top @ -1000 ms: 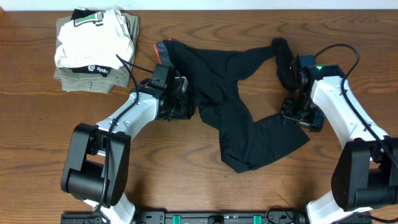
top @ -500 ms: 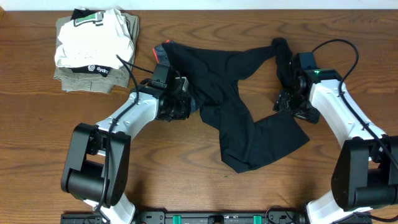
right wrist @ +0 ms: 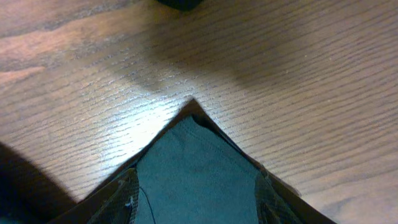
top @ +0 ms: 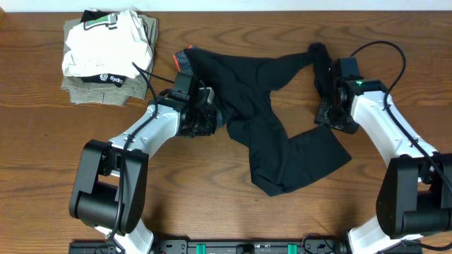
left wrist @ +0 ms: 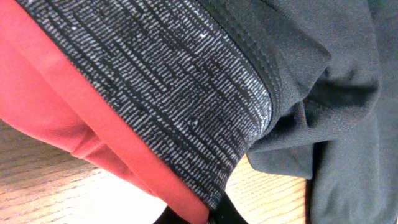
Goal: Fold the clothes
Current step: 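Hold the garment edges with both grippers and adjust positions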
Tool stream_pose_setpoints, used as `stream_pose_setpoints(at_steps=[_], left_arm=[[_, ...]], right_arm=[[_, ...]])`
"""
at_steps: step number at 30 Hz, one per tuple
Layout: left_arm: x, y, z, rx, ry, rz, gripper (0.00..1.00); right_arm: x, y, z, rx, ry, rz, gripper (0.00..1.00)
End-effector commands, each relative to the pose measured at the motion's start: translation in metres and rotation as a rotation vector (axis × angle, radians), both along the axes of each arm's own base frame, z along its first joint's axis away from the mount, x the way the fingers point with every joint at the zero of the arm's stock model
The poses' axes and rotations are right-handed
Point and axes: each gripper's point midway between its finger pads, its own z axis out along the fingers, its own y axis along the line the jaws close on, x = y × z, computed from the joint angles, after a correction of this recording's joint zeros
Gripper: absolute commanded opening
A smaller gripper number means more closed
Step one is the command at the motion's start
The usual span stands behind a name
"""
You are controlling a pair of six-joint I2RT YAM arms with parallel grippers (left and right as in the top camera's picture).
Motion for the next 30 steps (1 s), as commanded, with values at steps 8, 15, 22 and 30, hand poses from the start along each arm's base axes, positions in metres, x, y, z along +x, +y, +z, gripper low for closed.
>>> stream_pose_setpoints(at_steps=[8, 15, 22, 30], left_arm=[[-0.003, -0.001, -0.002, -0.013, 0.018, -0.001, 0.06], [-0.003, -0.001, -0.002, -0.013, 0.018, -0.001, 0.06], [-0.003, -0.001, -0.001, -0.014, 0.018, 0.002, 0.06], [-0.003, -0.001, -0.001, -0.014, 0.018, 0.002, 0.06]], right_arm=[[0.002, 0.004, -0.025, -0.006, 0.036, 0.01, 0.56], [0.002, 0.005, -0.045, -0.001, 0.071, 0.004, 0.52], [0.005, 0.005, -0.048, -0.002, 0.067, 0.004, 0.49], [0.005, 0.005, -0.048, 0.0, 0.064, -0.005, 0.48]])
